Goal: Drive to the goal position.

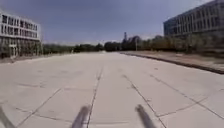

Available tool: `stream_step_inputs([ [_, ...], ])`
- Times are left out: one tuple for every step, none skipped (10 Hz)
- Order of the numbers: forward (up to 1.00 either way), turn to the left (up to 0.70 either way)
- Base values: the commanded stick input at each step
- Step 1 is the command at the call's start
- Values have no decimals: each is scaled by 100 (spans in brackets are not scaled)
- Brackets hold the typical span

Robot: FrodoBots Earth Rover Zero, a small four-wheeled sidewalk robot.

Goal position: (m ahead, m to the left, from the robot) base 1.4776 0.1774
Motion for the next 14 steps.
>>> stream_step_inputs([
  [70,-35],
  [70,-35],
  [70,-35],
  [70,-35],
  [70,-35],
  [70,-35],
  [70,-4],
  [70,0],
  [70,0],
  [70,0],
  [70,0],
  [70,0],
  [70,0],
  [70,35],
])
